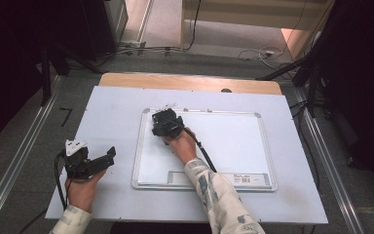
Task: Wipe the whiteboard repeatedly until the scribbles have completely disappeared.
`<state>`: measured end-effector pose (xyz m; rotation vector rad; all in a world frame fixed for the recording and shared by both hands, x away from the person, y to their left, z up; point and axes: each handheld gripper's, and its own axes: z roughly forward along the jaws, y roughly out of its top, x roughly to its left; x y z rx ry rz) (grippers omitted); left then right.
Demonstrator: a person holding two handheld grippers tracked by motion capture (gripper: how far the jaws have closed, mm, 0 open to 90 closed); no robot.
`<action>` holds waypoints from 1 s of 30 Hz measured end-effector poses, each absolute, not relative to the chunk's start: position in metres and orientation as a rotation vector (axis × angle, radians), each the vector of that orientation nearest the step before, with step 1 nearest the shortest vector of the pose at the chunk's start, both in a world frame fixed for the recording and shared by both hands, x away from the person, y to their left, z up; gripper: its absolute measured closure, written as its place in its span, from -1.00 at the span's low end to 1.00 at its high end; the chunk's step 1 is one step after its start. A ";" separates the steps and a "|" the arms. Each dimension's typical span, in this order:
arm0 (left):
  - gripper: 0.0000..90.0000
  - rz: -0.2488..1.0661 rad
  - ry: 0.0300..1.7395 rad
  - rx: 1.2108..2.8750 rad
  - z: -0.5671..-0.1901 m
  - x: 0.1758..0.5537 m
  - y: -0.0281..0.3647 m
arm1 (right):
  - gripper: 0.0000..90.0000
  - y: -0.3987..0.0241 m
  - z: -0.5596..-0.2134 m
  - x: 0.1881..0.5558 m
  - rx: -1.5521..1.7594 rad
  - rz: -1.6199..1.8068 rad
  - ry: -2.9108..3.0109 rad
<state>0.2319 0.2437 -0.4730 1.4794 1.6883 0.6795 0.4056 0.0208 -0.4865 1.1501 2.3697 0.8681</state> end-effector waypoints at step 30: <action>-0.86 0.683 1.696 1.476 -0.474 0.231 0.245 | -0.19 -0.023 -0.486 0.409 1.273 0.858 2.298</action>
